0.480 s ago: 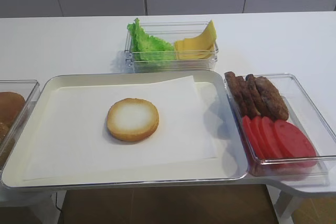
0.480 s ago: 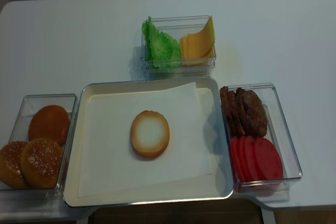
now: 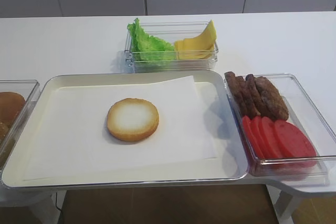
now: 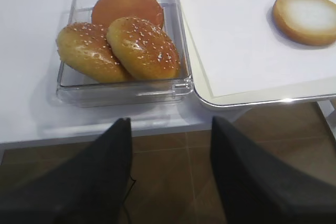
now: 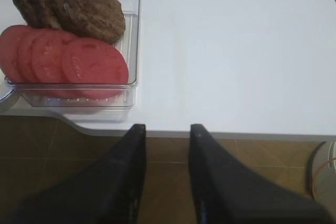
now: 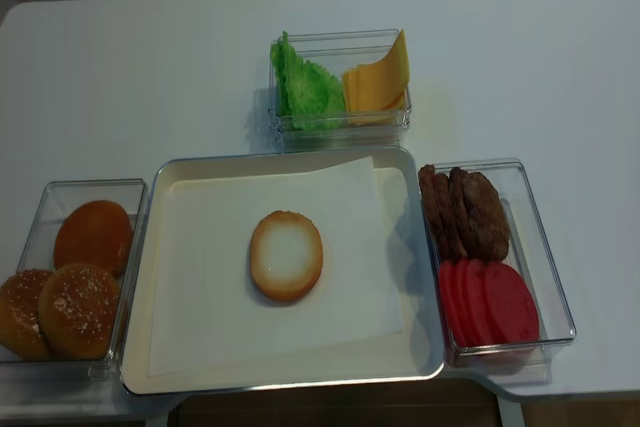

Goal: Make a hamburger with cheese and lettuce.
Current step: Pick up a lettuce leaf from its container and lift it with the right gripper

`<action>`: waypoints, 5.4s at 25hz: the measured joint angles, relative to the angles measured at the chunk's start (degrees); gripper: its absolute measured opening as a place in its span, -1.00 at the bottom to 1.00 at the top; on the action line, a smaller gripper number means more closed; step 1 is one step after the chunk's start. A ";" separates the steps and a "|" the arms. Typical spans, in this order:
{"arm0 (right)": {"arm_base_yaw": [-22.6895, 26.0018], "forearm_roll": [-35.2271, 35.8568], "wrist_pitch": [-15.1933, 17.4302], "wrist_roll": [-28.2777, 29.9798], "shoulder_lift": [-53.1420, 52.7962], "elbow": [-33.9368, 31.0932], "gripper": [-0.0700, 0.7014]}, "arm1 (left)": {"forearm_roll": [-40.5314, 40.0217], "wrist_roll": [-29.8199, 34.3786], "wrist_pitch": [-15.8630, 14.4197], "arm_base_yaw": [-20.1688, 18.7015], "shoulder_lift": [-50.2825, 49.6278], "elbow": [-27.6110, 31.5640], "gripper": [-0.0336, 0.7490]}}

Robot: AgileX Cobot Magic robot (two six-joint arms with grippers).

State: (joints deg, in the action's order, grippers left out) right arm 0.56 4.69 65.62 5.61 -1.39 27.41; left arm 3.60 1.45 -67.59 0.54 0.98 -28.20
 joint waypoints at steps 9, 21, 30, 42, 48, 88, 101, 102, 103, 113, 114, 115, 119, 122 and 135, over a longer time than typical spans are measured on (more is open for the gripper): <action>0.00 0.00 0.00 0.00 0.00 0.00 -0.26 | 0.00 0.00 0.00 0.00 0.00 0.00 0.01; 0.00 0.00 0.00 0.00 0.00 0.00 -0.26 | 0.00 0.00 0.00 0.00 0.00 0.00 0.01; 0.00 2.61 -0.12 0.00 0.00 0.13 0.05 | 0.00 0.00 0.00 0.00 0.00 0.00 0.01; 0.00 16.22 -7.26 3.17 10.36 10.28 0.36 | 0.00 0.00 0.00 -1.89 0.00 0.00 0.01; -0.38 24.07 -13.96 1.42 25.69 16.19 0.31 | 0.00 0.00 0.00 -2.03 0.00 0.10 0.01; -20.22 42.83 -19.60 10.97 119.62 82.48 0.28 | 0.00 0.00 0.00 1.22 0.00 0.10 0.01; -23.46 45.23 -24.34 12.13 128.08 86.82 0.28 | 0.00 0.00 0.00 1.22 0.00 0.10 0.01; -23.72 45.48 -24.85 12.22 128.35 86.82 0.28 | 0.00 0.00 0.00 1.22 0.00 0.10 0.01; -23.84 45.48 -25.10 12.38 128.78 86.91 0.28 | 0.00 0.00 0.00 1.22 0.00 0.10 0.01; -24.35 48.18 -27.46 13.94 131.58 86.91 0.28 | 0.00 0.00 0.00 1.22 0.00 0.10 0.01; -24.35 48.18 -27.59 13.92 131.72 86.91 0.27 | 0.00 0.00 0.00 1.22 0.00 0.10 0.01; -24.35 48.18 -27.86 13.92 131.72 86.91 0.26 | 0.00 0.00 0.00 1.22 0.00 0.10 0.01; -24.35 48.32 -28.50 13.92 131.72 86.91 0.11 | 0.00 0.00 0.00 1.22 0.00 0.10 0.01; -24.35 48.43 -28.65 13.92 131.72 86.91 0.02 | 0.00 0.00 0.00 1.22 0.00 0.10 0.01; -24.35 48.43 -28.67 13.97 131.72 86.91 -0.59 | 0.00 0.00 0.00 1.22 0.00 0.10 0.01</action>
State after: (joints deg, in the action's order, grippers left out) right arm -23.79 53.12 36.94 19.59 130.33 114.33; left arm 3.60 1.45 -67.59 1.76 0.98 -28.10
